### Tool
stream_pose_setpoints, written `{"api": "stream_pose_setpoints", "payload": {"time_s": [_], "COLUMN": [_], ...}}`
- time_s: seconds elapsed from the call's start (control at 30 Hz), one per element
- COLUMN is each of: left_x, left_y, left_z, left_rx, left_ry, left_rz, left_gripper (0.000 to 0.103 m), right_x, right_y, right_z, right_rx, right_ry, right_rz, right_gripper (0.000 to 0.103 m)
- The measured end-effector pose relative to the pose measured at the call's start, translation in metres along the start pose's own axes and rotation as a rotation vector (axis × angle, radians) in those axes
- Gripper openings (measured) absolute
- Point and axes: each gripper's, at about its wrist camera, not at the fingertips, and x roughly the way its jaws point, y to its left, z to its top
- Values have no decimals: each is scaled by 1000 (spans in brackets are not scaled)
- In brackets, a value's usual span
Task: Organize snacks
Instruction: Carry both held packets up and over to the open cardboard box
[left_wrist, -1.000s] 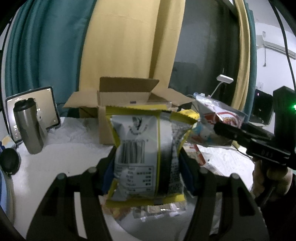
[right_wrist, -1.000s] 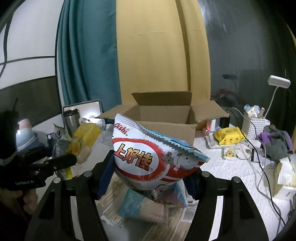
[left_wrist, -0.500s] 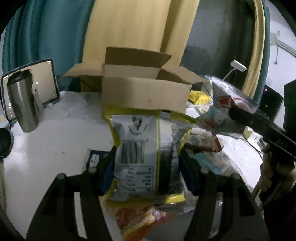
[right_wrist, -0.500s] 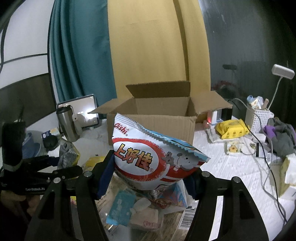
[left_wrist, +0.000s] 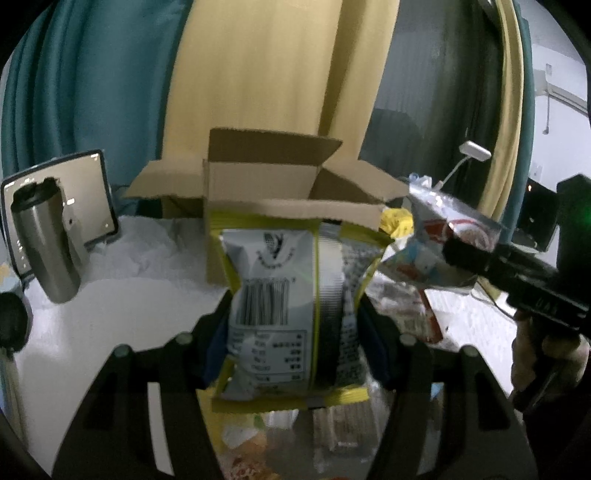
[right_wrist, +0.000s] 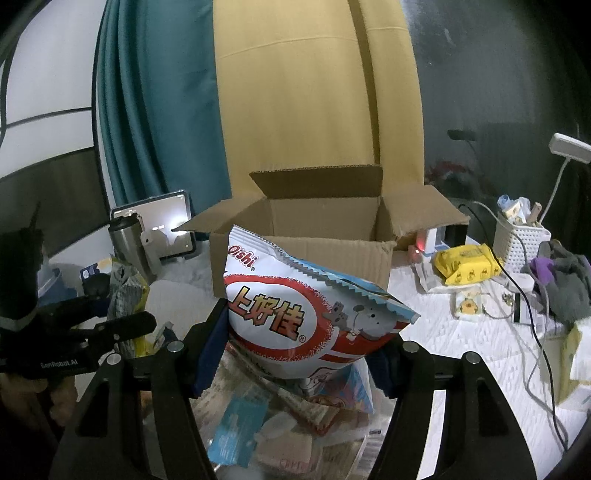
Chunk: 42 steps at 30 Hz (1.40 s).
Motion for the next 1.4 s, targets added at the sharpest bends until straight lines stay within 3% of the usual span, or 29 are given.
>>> {"api": "stream_pose_setpoints", "payload": {"time_s": [0.57,1.4], "left_x": [35,126], "left_y": [12,26], "left_z": [65,138], "left_rx": [27,84], "left_ry": [-94,-96], "left_rz": [9,30], "left_gripper": [63,63], "right_x": [41,108], "right_y": [-18,-54], "right_z": [43,102], "right_rx": [-41,-122], "right_ry": [-25,-83], "right_rz": [7,-44], "right_gripper": [69,70]}}
